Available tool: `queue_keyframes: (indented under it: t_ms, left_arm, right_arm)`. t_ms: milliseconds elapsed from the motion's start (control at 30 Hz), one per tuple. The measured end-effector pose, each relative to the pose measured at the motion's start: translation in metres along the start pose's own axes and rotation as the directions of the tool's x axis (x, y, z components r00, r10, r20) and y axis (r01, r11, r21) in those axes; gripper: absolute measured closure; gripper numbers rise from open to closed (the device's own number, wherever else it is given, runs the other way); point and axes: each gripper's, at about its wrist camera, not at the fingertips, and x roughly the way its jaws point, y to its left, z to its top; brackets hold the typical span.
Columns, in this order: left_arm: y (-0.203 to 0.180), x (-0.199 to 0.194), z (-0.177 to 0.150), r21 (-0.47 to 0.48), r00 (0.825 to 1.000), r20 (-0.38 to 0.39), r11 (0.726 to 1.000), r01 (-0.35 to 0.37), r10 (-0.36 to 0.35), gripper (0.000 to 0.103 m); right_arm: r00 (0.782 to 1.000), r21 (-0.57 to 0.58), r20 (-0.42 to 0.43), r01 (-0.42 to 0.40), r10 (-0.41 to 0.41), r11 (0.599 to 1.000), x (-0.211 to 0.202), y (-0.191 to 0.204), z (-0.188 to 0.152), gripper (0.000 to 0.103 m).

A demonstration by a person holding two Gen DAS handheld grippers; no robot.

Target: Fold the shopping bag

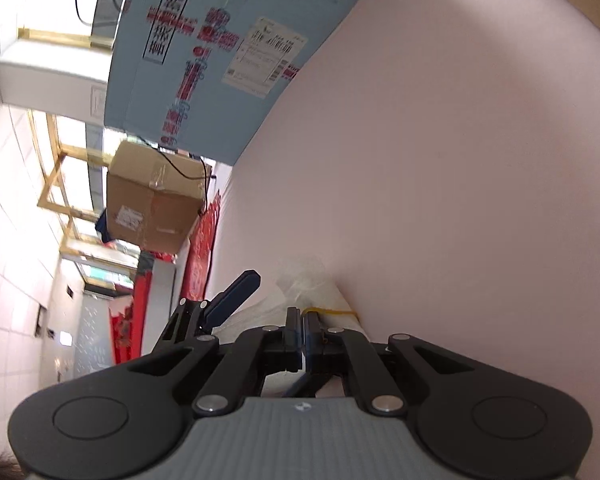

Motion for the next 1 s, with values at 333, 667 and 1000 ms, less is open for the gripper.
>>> queue_keyframes:
  t_ms: [333, 667, 1000]
  left_arm:
    - [0.040, -0.030, -0.003, -0.228, 0.987, 0.151, 0.969, 0.095, -0.062, 0.008]
    - [0.036, -0.006, -0.009, -0.177, 0.995, -0.014, 0.979, -0.098, 0.097, 0.013]
    - [0.031, -0.002, -0.005, -0.205, 0.993, -0.019, 0.972, -0.116, 0.115, 0.012]
  right_arm:
    - [0.999, -0.056, -0.017, 0.033, -0.034, 0.998, 0.014, 0.004, 0.016, 0.101]
    - [1.000, -0.002, -0.006, 0.009, -0.009, 1.000, -0.004, -0.007, 0.011, 0.096]
    - [0.994, 0.033, 0.071, 0.086, -0.088, 0.996, -0.030, -0.026, -0.004, 0.096]
